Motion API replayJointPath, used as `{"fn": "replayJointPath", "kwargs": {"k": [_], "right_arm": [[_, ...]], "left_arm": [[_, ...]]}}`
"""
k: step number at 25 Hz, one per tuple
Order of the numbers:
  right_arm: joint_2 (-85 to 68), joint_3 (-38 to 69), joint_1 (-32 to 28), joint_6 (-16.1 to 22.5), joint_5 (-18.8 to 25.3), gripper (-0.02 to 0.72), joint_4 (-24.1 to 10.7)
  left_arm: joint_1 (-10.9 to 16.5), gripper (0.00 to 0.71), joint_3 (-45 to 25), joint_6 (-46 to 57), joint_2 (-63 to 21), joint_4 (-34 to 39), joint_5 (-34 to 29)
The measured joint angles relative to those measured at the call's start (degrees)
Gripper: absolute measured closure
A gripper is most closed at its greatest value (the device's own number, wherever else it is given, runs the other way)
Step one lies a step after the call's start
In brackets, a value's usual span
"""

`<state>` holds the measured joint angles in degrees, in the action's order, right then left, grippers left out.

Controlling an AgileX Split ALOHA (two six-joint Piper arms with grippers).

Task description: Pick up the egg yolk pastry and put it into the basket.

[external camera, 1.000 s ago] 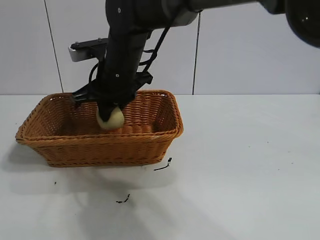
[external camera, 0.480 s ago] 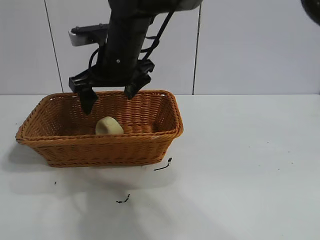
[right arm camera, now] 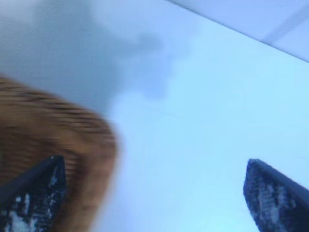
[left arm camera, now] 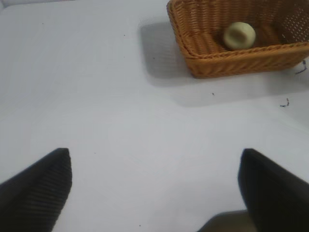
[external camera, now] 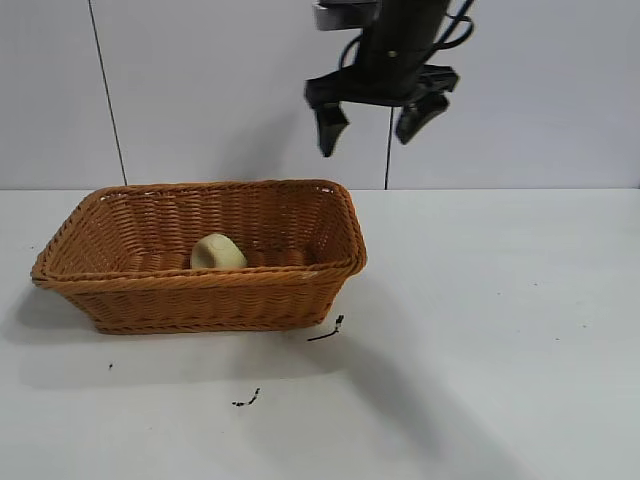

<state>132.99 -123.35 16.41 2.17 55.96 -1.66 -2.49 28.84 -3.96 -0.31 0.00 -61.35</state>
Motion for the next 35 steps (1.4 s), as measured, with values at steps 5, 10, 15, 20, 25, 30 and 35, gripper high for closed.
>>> {"fn": "replayJointPath", "kwargs": {"k": [5, 10, 15, 20, 25, 30, 35], "right_arm": [[0.0, 0.0, -8.48, 0.0, 0.59, 0.01, -0.05], [-0.56, 0.0, -13.24, 0.0, 4.92, 0.01, -0.05], [-2.08, 0.0, -13.89, -0.05, 11.05, 0.01, -0.02], [-3.94, 0.95, -13.89, -1.06, 13.33, 0.01, 0.29], [-11.57, 8.94, -13.89, -1.11, 13.33, 0.01, 0.57], [-24.15, 24.01, -13.89, -1.11, 13.33, 0.01, 0.68], [-40.12, 42.93, -13.89, -1.11, 13.33, 0.01, 0.68]], "left_arm": [[0.0, 0.014, 0.0, 0.0, 0.0, 0.0, 0.0], [0.0, 0.014, 0.0, 0.0, 0.0, 0.0, 0.0], [0.0, 0.014, 0.0, 0.0, 0.0, 0.0, 0.0], [0.0, 0.014, 0.0, 0.0, 0.0, 0.0, 0.0], [0.0, 0.014, 0.0, 0.0, 0.0, 0.0, 0.0], [0.0, 0.014, 0.0, 0.0, 0.0, 0.0, 0.0], [0.0, 0.014, 0.0, 0.0, 0.0, 0.0, 0.0]]}}
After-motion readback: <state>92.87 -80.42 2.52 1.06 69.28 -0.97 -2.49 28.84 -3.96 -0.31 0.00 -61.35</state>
